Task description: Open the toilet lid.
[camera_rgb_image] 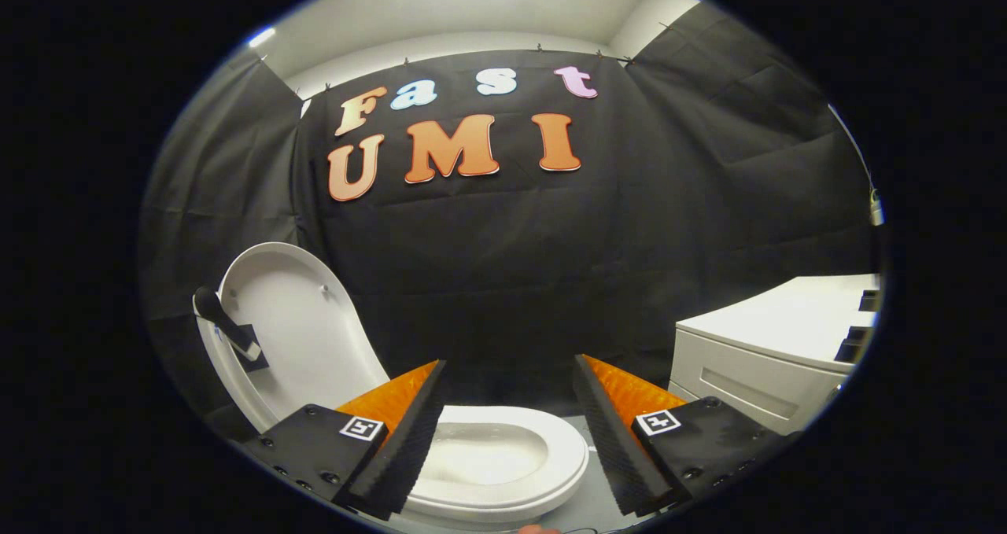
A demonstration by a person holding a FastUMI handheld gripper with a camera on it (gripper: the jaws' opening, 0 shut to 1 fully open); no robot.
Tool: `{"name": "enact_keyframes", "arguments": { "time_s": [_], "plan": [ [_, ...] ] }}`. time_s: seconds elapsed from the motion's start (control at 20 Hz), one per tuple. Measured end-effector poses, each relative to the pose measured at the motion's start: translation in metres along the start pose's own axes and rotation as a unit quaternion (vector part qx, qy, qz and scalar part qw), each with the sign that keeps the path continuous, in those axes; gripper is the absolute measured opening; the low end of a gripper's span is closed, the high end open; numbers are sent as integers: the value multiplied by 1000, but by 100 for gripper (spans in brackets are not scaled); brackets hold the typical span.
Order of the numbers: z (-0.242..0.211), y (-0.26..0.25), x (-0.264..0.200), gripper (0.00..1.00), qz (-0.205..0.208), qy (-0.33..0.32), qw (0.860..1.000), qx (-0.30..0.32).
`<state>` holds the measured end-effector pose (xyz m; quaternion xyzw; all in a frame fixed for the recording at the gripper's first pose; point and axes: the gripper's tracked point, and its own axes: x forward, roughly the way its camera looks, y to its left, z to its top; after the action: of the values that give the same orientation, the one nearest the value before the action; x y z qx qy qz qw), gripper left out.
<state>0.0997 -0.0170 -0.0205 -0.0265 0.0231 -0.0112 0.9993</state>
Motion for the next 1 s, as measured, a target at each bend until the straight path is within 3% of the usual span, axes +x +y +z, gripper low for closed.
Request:
{"name": "enact_keyframes", "arguments": {
  "time_s": [0.35,0.65,1.0],
  "plan": [
    [3,16,-5,100,-4,-35,999,-33],
    [-26,32,4,99,14,12,998,-60],
    [-20,21,3,99,7,5,999,-43]
  ]
}}
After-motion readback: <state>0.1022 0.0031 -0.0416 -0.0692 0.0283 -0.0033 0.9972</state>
